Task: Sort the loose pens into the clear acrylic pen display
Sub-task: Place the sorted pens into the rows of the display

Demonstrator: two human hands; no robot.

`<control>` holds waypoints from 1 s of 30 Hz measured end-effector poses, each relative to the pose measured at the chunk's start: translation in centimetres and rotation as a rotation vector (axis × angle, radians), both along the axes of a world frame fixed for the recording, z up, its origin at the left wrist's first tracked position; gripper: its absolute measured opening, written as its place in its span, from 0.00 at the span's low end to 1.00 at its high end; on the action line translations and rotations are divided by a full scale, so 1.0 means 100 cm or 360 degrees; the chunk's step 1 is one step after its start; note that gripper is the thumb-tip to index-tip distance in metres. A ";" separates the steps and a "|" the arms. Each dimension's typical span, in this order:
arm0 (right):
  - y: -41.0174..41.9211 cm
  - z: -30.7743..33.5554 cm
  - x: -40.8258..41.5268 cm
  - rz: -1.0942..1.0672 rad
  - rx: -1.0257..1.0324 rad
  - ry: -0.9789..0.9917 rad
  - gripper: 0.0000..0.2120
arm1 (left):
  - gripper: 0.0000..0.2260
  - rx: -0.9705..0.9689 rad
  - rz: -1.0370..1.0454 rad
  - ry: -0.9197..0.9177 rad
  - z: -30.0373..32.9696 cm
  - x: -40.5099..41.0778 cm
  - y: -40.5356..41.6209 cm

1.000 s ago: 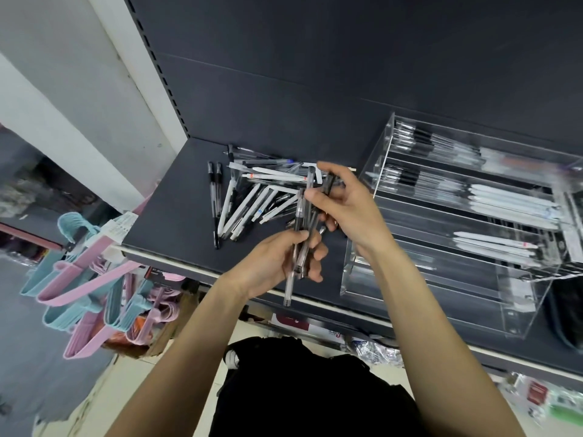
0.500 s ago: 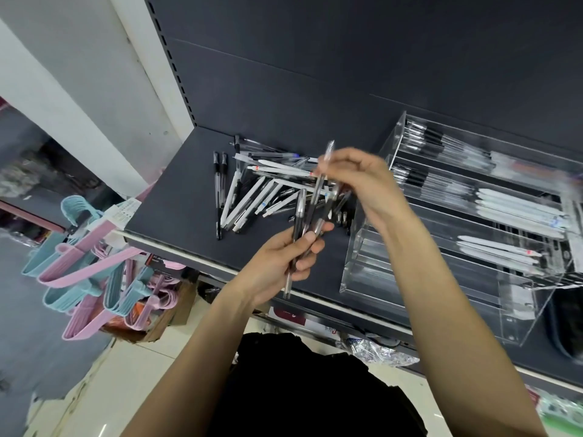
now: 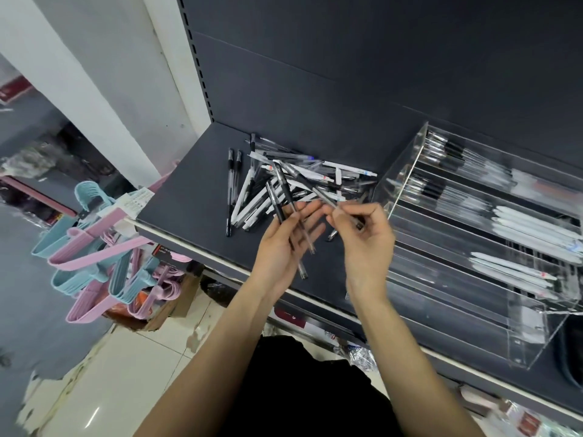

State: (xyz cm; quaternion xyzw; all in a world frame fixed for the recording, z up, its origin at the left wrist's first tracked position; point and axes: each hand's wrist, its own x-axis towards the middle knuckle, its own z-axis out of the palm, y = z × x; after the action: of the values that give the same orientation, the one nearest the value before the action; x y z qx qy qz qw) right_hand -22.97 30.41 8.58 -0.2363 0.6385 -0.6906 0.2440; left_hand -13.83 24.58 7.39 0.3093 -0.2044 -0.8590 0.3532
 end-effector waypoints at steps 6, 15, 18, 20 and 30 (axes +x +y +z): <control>0.003 -0.024 0.020 0.0045 0.0286 0.0225 0.07 | 0.14 -0.0046 0.0089 -0.0040 -0.004 -0.008 0.004; 0.011 -0.017 0.014 0.0212 0.0405 -0.0006 0.07 | 0.14 0.0027 0.0143 0.0020 -0.015 -0.009 0.000; 0.018 -0.013 0.012 0.0221 0.0412 -0.0114 0.07 | 0.13 -0.0034 0.0128 0.0003 -0.018 -0.011 -0.006; 0.023 -0.011 0.009 0.0180 0.0379 -0.0242 0.06 | 0.11 -0.0112 0.0076 -0.0101 -0.018 -0.016 -0.004; 0.075 0.000 -0.040 0.0100 0.0301 -0.0460 0.05 | 0.18 -0.0672 -0.0336 -0.0909 0.006 -0.064 0.043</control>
State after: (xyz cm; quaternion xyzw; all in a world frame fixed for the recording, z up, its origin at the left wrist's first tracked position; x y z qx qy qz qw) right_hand -26.93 37.89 8.62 -0.1305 0.6512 -0.6463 0.3759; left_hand -20.19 28.89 7.97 0.4341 -0.4981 -0.7087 0.2474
